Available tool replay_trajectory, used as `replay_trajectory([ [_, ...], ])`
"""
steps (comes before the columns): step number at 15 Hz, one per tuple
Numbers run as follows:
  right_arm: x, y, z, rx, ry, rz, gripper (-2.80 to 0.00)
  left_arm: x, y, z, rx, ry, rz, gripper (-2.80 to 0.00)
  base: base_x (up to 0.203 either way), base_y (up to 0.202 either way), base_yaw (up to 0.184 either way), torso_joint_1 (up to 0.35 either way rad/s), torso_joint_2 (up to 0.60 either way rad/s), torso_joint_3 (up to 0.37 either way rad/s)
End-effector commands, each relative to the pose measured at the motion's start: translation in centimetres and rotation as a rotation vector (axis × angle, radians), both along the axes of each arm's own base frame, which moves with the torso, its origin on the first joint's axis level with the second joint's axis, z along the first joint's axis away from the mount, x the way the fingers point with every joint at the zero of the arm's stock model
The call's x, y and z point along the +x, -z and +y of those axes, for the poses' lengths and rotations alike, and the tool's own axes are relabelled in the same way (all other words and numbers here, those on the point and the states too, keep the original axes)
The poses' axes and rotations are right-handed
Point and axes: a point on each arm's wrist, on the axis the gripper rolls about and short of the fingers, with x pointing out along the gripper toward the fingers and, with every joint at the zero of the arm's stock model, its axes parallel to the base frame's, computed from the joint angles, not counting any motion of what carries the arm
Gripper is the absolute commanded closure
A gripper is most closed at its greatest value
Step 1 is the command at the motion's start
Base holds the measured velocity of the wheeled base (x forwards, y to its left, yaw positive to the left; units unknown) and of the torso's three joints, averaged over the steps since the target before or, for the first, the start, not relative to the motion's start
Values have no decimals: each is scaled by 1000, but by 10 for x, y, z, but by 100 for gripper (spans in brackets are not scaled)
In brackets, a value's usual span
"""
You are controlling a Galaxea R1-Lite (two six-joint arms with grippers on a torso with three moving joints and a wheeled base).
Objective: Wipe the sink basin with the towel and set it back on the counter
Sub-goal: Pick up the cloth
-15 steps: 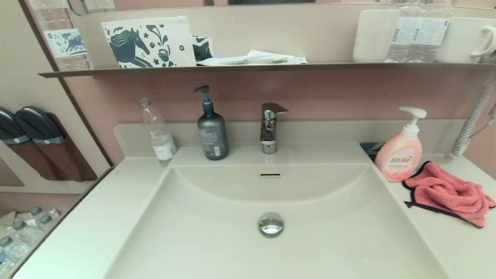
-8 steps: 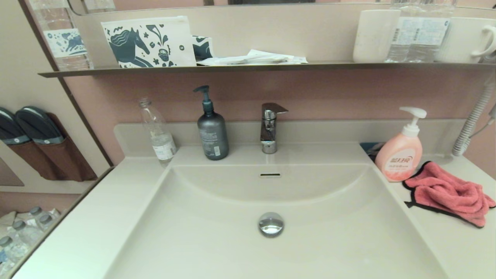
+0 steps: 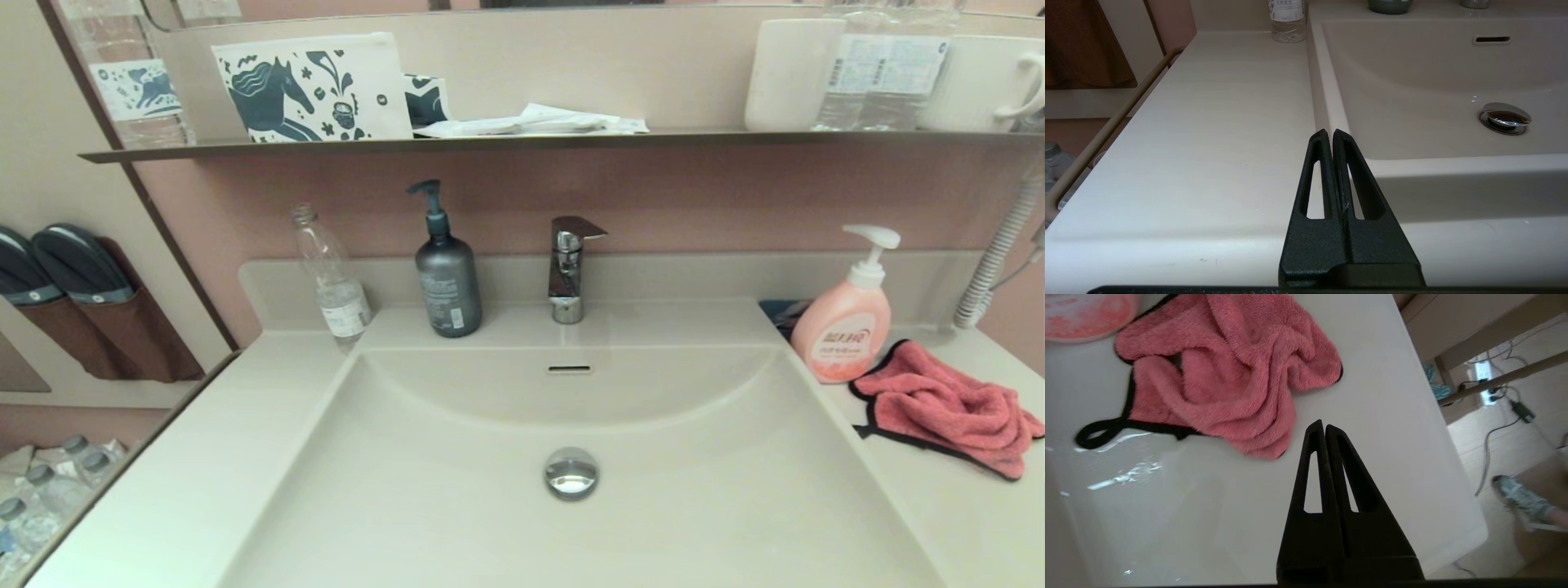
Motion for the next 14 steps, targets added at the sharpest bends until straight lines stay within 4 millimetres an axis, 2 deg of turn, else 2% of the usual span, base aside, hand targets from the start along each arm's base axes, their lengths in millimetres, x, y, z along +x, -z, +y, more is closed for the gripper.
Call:
replay_trajectory([
  [1, 28, 13, -19, -44, -35, 111, 0, 0, 0, 0, 0, 0, 1, 0, 0, 0, 0, 0, 0, 0],
  [4, 45, 9, -28, -73, -69, 185, 0, 0, 0, 0, 0, -1, 1, 0, 0, 0, 0, 0, 0, 0],
  [5, 47, 4, -29, -65, -82, 227, -280, 0, 0, 0, 0, 0, 1, 0, 0, 0, 0, 0, 0, 0],
  [7, 55, -1, -30, -44, -117, 303, -280, 0, 0, 0, 0, -1, 1, 0, 0, 0, 0, 0, 0, 0],
  [11, 67, 8, -35, -3, -194, 463, -280, 0, 0, 0, 0, 0, 1, 0, 0, 0, 0, 0, 0, 0],
  [14, 75, 8, -40, 122, -295, 417, -280, 0, 0, 0, 0, 0, 1, 0, 0, 0, 0, 0, 0, 0],
])
